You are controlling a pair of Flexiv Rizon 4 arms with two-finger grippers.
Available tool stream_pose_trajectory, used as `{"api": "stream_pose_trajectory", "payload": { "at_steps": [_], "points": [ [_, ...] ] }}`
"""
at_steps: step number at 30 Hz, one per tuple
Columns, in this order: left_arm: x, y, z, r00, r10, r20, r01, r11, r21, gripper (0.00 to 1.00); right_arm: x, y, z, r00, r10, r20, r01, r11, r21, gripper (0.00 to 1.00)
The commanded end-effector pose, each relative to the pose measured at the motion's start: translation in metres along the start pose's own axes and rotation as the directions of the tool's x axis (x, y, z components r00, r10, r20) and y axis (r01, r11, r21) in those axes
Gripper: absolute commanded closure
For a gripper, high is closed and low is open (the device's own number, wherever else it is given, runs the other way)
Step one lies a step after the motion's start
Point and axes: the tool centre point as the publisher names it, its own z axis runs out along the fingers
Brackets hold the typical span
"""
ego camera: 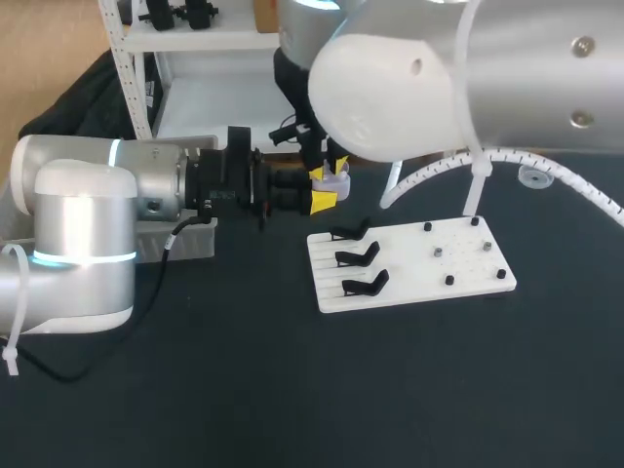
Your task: Pick up each earbud case from the left stands, insert the matching earbuds, close the lid, and place the case in the box.
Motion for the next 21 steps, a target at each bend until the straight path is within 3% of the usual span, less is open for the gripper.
{"api": "stream_pose_trajectory", "payload": {
  "at_steps": [1,18,21],
  "points": [
    [0.0,-0.001,0.0,1.0,0.001,0.001,-0.001,1.0,-0.004,1.0,-0.003,0.001,0.002,1.0,-0.001,-0.006,0.001,1.0,0.005,1.0],
    [0.0,-0.001,0.0,1.0,0.001,0.001,-0.001,1.0,-0.004,1.0,-0.002,0.002,0.012,0.999,-0.022,-0.026,0.023,0.999,0.024,1.0],
    [0.0,-0.001,0.0,1.0,0.001,0.001,-0.001,1.0,-0.004,1.0,-0.002,0.002,0.013,0.999,-0.023,-0.026,0.023,0.999,0.03,0.81]
  ]
}}
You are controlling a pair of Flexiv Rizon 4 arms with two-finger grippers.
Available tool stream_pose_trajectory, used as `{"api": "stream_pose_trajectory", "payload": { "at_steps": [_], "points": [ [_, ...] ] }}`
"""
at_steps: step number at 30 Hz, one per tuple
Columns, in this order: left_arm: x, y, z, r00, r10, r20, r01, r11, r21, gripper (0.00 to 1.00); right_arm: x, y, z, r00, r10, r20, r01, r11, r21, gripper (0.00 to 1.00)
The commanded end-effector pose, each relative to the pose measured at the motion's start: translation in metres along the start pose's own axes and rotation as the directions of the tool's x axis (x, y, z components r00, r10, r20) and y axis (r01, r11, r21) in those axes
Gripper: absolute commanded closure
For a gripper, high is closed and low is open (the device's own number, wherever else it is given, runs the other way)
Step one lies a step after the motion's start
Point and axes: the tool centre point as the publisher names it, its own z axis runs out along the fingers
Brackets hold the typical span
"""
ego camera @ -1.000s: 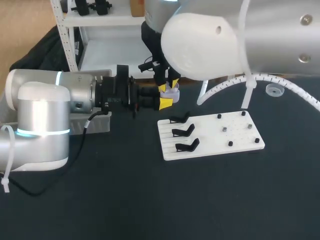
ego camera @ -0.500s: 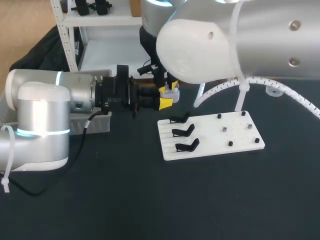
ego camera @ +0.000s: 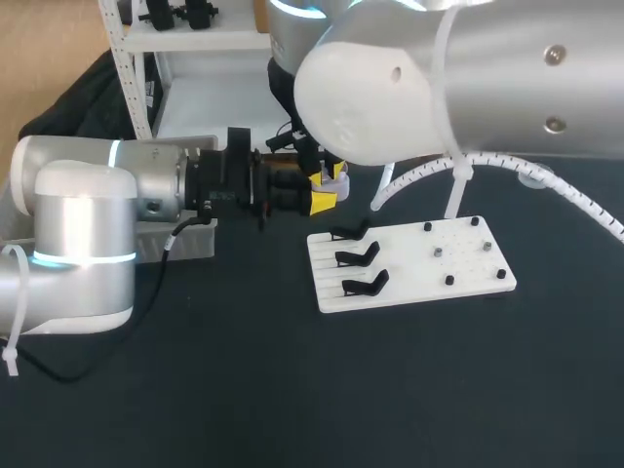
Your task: Pick up each earbud case from the left stands, insert the matching earbuds, close the lid, and place the case in the box.
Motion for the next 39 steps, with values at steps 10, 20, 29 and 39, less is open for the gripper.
{"api": "stream_pose_trajectory", "payload": {
  "at_steps": [10,20,29,39],
  "points": [
    [-0.001,-0.001,0.0,1.0,0.001,0.002,-0.001,1.0,-0.004,1.0,0.001,0.001,-0.002,1.0,0.002,0.007,-0.002,1.0,0.011,0.66],
    [-0.001,-0.001,0.0,1.0,0.001,0.002,-0.001,1.0,-0.004,1.0,0.004,0.0,-0.013,1.0,-0.001,0.028,0.0,1.0,0.027,0.65],
    [-0.001,-0.001,0.0,1.0,0.001,0.002,-0.001,1.0,-0.004,1.0,-0.025,-0.015,-0.021,0.993,0.064,0.102,-0.062,0.998,-0.016,0.65],
    [-0.001,-0.001,0.0,1.0,0.001,0.002,-0.001,1.0,-0.004,1.0,-0.068,-0.049,0.021,0.976,0.196,0.095,-0.198,0.98,0.015,0.69]
  ]
}}
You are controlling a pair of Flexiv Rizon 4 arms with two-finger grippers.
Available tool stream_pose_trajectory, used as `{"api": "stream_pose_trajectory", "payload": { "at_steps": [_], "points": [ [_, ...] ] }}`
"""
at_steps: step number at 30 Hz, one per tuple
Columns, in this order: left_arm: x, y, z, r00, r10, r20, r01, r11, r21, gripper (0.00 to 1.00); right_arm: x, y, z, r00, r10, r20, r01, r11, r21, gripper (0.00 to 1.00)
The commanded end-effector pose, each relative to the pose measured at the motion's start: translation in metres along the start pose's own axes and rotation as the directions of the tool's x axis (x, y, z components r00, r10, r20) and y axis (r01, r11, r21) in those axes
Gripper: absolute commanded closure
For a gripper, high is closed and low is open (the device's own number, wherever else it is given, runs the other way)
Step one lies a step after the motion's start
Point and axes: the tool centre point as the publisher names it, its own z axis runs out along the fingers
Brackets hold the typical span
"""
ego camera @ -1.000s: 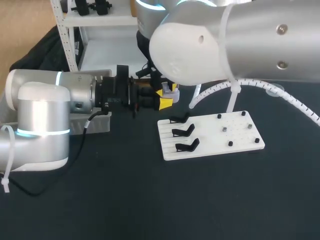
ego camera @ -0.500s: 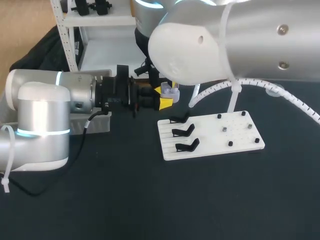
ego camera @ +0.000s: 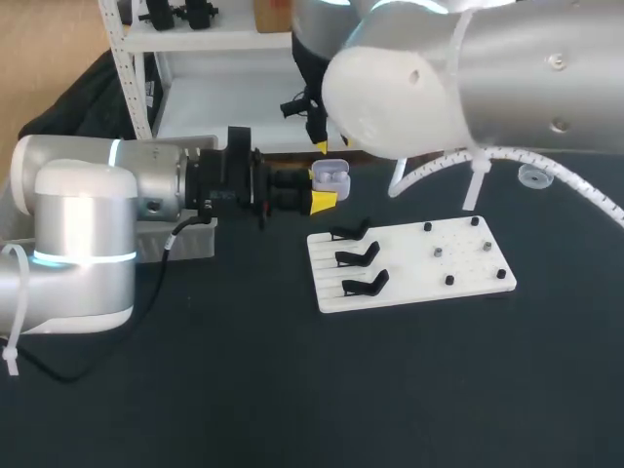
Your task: Pick up each earbud case from the left stands, insert the matching earbuds, close the lid, and place the case in the box.
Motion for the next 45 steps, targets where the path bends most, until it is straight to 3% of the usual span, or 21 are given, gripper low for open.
{"api": "stream_pose_trajectory", "payload": {
  "at_steps": [1,11,25,29,32,36,37,38,45],
  "points": [
    [0.0,-0.001,0.0,1.0,0.001,0.001,-0.001,1.0,-0.004,1.0,-0.022,-0.002,0.019,0.999,0.023,-0.037,-0.022,1.0,0.009,0.69],
    [0.0,-0.001,0.0,1.0,0.001,0.001,-0.001,1.0,-0.004,1.0,0.005,-0.01,0.031,0.995,0.032,-0.097,-0.03,0.999,0.026,0.66],
    [0.0,-0.001,0.0,1.0,0.001,0.001,-0.001,1.0,-0.004,1.0,0.039,-0.008,0.006,0.995,0.024,-0.097,-0.024,1.0,0.0,0.67],
    [0.0,-0.001,0.0,1.0,0.001,0.001,-0.001,1.0,-0.004,1.0,0.044,-0.007,0.006,0.994,0.026,-0.102,-0.027,1.0,-0.004,0.67],
    [0.0,-0.001,0.0,1.0,0.001,0.001,-0.001,1.0,-0.004,1.0,0.038,-0.014,0.0,0.996,0.071,-0.061,-0.072,0.997,-0.004,0.65],
    [0.0,-0.001,0.0,1.0,0.001,0.001,-0.001,1.0,-0.004,1.0,0.028,-0.033,-0.012,0.986,0.167,0.011,-0.167,0.985,-0.039,0.53],
    [0.0,-0.001,0.0,1.0,0.001,0.001,-0.001,1.0,-0.004,1.0,0.028,-0.038,-0.015,0.981,0.189,0.036,-0.187,0.98,-0.071,0.19],
    [-0.002,0.0,-0.003,1.0,0.01,0.006,-0.01,1.0,-0.006,1.0,0.028,-0.041,-0.015,0.979,0.196,0.046,-0.192,0.978,-0.087,0.02],
    [-0.03,0.015,-0.061,0.994,0.108,0.023,-0.105,0.989,-0.103,1.0,0.046,-0.063,-0.011,0.953,0.294,0.071,-0.28,0.946,-0.162,0.0]
  ]
}}
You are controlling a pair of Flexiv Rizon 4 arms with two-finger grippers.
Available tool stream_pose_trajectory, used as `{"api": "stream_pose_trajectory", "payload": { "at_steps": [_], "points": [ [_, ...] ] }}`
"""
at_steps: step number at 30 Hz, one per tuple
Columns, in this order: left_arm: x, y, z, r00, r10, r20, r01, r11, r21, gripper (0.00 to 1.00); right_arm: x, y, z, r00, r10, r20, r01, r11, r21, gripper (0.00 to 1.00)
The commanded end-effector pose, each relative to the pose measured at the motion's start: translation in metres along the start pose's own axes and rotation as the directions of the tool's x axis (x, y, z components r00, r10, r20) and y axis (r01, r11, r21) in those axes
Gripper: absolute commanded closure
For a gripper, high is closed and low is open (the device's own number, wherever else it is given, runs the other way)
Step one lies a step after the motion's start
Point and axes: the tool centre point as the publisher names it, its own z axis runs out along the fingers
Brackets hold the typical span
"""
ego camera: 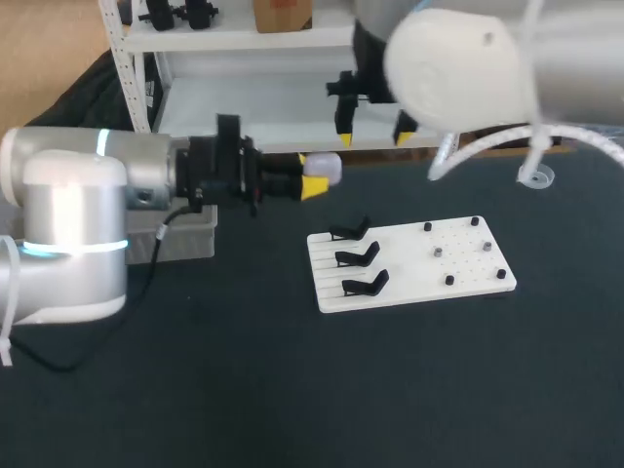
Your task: Pick up each earbud case from the left stands, insert the matching earbuds, close the lid, and place the case in the box.
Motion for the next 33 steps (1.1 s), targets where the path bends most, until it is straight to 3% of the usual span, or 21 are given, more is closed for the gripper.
{"api": "stream_pose_trajectory", "payload": {
  "at_steps": [1,8,13,22,33],
  "points": [
    [-0.014,-0.002,-0.048,0.999,0.035,-0.019,-0.037,0.997,-0.069,1.0,0.019,-0.023,-0.001,0.991,0.027,0.132,-0.018,0.998,-0.067,0.0],
    [-0.013,0.021,-0.12,0.996,0.047,-0.069,-0.059,0.981,-0.186,1.0,0.021,-0.025,0.0,0.991,0.037,0.127,-0.028,0.997,-0.074,0.0],
    [-0.004,0.036,-0.163,0.994,0.05,-0.095,-0.07,0.974,-0.215,1.0,0.021,-0.025,0.0,0.991,0.037,0.127,-0.028,0.997,-0.074,0.0],
    [0.05,0.067,-0.218,0.991,-0.027,-0.131,-0.005,0.972,-0.236,1.0,0.021,-0.025,0.0,0.991,0.037,0.127,-0.028,0.997,-0.074,0.0],
    [0.11,0.1,-0.243,0.984,-0.109,-0.14,0.066,0.958,-0.28,1.0,0.021,-0.025,0.0,0.991,0.037,0.127,-0.028,0.997,-0.074,0.0]
  ]
}}
